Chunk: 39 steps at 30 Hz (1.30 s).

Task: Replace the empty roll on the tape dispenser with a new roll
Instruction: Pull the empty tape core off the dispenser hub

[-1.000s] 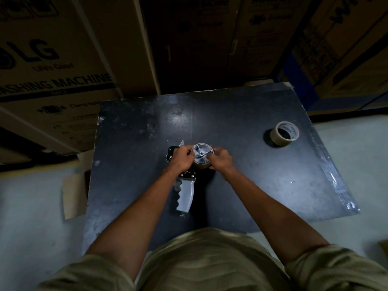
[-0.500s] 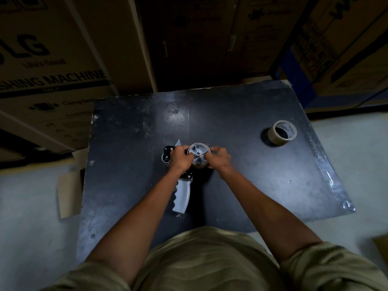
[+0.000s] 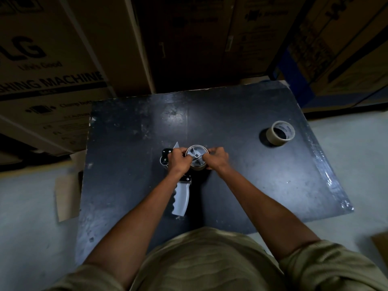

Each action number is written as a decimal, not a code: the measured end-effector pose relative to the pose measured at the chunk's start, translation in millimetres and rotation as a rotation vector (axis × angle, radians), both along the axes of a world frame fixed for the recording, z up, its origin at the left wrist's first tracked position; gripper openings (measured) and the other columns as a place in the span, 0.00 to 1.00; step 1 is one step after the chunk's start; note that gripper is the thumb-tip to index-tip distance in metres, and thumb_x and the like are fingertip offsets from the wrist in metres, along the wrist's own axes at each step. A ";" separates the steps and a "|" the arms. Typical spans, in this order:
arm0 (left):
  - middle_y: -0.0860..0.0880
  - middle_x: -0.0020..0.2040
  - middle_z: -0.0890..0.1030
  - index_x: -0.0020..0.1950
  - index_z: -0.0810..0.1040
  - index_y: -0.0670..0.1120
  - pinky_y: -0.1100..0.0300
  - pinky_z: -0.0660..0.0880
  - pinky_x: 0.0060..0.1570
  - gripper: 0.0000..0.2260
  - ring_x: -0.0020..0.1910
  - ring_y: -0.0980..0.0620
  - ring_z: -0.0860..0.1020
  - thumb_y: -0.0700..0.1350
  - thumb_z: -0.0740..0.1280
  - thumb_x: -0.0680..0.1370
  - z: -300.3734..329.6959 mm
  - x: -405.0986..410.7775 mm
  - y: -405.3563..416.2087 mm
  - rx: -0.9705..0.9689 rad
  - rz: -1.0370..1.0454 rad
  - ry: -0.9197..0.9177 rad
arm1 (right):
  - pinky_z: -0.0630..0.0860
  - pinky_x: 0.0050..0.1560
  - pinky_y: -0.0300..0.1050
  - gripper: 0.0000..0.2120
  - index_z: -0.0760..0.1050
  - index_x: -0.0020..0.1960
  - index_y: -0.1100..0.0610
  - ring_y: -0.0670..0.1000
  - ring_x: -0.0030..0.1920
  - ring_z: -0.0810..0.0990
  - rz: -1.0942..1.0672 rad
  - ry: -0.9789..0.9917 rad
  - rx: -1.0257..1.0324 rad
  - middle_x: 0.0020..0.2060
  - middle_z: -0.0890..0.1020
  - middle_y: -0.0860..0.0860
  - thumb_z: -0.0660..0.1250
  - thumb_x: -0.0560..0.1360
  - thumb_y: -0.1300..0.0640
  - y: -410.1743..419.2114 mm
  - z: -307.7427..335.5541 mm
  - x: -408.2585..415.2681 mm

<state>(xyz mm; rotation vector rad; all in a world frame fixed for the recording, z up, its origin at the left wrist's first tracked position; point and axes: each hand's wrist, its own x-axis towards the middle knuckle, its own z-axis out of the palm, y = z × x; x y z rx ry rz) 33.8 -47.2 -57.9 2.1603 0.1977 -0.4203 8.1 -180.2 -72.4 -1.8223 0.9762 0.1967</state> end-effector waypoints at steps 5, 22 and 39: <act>0.45 0.47 0.86 0.53 0.86 0.44 0.64 0.72 0.45 0.11 0.48 0.47 0.83 0.38 0.69 0.72 1.9 -0.6 0.3 -0.010 -0.001 -0.012 | 0.84 0.49 0.59 0.04 0.77 0.33 0.51 0.58 0.48 0.86 0.015 0.014 -0.025 0.41 0.84 0.56 0.70 0.61 0.52 0.6 3.3 1.1; 0.45 0.44 0.86 0.51 0.86 0.45 0.56 0.79 0.48 0.09 0.46 0.46 0.83 0.40 0.67 0.76 2.6 -5.9 2.2 -0.003 -0.046 -0.074 | 0.80 0.50 0.48 0.25 0.83 0.47 0.62 0.61 0.52 0.85 0.259 0.086 -0.191 0.47 0.85 0.63 0.66 0.57 0.46 3.1 32.2 0.7; 0.35 0.39 0.82 0.38 0.81 0.38 0.53 0.71 0.38 0.08 0.42 0.37 0.80 0.38 0.64 0.73 18.0 -10.8 -1.1 0.095 -0.026 -0.022 | 0.69 0.44 0.41 0.13 0.81 0.53 0.65 0.63 0.57 0.82 0.488 0.134 -0.281 0.55 0.83 0.64 0.70 0.72 0.57 -3.9 34.8 18.3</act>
